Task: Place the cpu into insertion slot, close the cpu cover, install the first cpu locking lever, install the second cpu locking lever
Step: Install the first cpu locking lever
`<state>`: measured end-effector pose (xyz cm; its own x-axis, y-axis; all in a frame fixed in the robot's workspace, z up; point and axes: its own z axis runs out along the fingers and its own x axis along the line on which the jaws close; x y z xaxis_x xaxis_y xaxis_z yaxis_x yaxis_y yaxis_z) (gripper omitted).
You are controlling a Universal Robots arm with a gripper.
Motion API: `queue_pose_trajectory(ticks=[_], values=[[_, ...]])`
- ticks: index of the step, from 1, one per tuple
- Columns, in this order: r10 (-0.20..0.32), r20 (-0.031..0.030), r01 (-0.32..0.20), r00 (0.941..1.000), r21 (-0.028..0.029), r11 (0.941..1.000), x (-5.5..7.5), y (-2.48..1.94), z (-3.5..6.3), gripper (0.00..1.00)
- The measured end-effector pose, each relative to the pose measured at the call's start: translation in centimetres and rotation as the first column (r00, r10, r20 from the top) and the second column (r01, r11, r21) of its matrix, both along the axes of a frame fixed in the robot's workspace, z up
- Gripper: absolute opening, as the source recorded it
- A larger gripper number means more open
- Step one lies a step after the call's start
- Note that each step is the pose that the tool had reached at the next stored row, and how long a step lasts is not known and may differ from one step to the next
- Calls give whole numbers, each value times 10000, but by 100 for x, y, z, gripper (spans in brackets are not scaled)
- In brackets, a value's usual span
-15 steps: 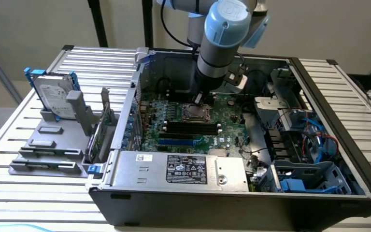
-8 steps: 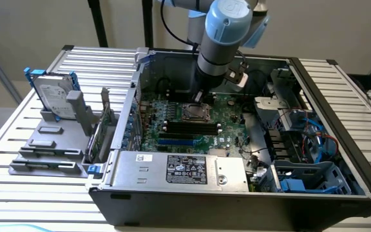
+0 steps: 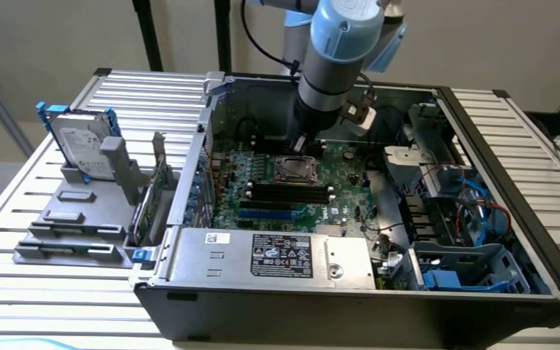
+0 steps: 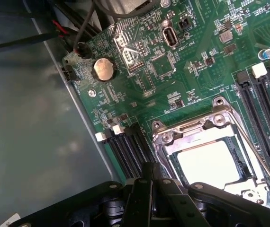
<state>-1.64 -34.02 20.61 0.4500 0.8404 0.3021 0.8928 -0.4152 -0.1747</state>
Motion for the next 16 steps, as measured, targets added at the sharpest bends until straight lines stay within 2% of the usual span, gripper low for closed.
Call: queue_pose_trajectory(ticks=[13,16], values=[[9,2,-9,10000,-10,10000,-149,-132,10,11],[12,0,-12,10000,-8,10000,-151,-137,10,11]])
